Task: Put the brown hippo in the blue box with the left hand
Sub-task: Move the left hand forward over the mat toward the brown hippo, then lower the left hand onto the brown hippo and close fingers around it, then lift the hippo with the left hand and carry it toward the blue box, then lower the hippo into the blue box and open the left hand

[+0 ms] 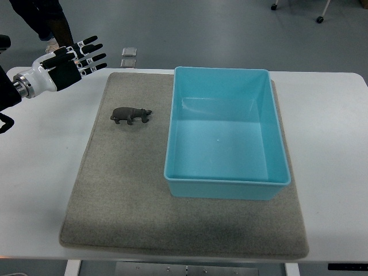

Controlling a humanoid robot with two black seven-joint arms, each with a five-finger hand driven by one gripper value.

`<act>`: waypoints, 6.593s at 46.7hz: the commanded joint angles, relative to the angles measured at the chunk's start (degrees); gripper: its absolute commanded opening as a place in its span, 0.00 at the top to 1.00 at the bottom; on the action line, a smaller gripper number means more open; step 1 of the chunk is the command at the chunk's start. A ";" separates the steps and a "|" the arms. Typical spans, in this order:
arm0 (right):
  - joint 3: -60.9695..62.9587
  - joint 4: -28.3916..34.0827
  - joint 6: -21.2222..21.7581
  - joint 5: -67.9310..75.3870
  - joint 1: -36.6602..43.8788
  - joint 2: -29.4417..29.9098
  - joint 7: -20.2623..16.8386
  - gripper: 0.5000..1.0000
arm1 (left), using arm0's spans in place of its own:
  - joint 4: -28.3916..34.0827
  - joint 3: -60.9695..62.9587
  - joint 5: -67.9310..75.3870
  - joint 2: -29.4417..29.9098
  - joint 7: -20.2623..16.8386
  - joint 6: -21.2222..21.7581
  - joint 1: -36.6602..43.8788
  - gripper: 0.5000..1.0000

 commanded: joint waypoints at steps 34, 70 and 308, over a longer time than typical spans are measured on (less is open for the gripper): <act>0.00 0.00 0.00 0.08 -0.02 0.00 0.04 0.13 | 1.05 -0.08 9.56 0.62 -1.21 0.44 -0.86 0.01; 0.00 0.00 0.00 -0.01 0.07 0.00 0.04 0.13 | -9.85 -0.26 67.66 4.40 -17.47 2.55 -3.31 0.03; 0.00 0.00 0.00 -0.01 -0.02 0.00 -0.05 0.13 | -18.37 11.52 98.01 -17.05 -16.86 18.02 -21.07 0.01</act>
